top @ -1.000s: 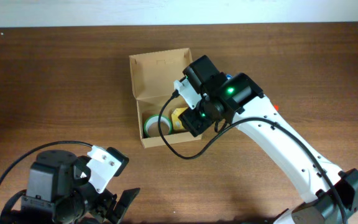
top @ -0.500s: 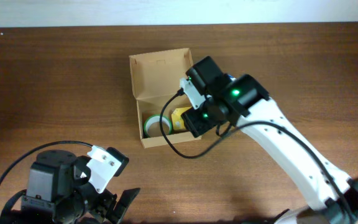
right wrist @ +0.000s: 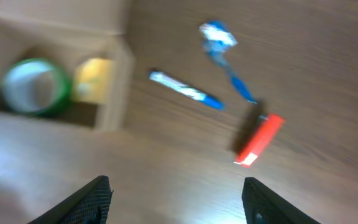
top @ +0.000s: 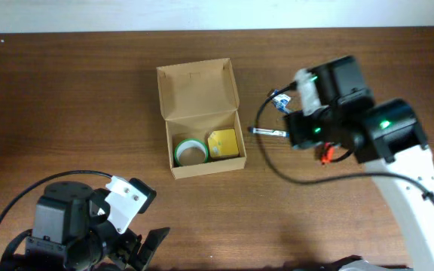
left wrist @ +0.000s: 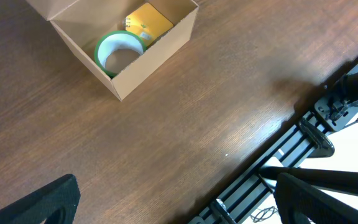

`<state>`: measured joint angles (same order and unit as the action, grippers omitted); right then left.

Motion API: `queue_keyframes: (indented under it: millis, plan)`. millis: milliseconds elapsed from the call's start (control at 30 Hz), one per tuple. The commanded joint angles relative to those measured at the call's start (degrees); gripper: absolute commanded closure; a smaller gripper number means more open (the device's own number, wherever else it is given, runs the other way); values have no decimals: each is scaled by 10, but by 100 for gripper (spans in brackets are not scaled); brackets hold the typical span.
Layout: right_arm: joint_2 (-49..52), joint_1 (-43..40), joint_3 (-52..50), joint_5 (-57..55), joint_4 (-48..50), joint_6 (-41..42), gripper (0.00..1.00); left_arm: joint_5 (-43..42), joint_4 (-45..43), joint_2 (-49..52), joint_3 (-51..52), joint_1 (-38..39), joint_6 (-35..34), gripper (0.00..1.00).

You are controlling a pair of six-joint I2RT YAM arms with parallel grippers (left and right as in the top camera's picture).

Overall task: Pack container
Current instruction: 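Withdraw the right gripper and move it to the red stapler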

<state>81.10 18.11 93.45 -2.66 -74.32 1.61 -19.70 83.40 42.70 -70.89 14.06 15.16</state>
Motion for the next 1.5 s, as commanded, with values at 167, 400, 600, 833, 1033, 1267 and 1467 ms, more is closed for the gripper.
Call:
queue_keyframes:
  millis: [167, 400, 600, 833, 1033, 1267, 1467]
  plan:
    - [38, -149, -12, -21, -5, 6, 31, -10, 0, 0, -6, 0, -6, 0]
    - [99, -197, -55, -19, 22, 9, 31, -10, 0, 0, -6, 0, -6, 0]
    - [163, -211, -75, -14, 60, 26, 31, -10, 0, 0, -6, 0, -6, 0]
    - [240, -231, -92, 9, 88, 52, 31, -10, 0, 0, -6, 0, -6, 0]
    - [300, -234, -93, 33, 110, 64, 31, -10, 0, 0, -6, 0, -6, 0]
    - [329, -234, -100, 47, 125, 66, 31, -10, 0, 0, -6, 0, -6, 0]
    - [329, -234, -151, 46, 158, 94, 31, -10, 0, 0, -6, 0, -6, 1]
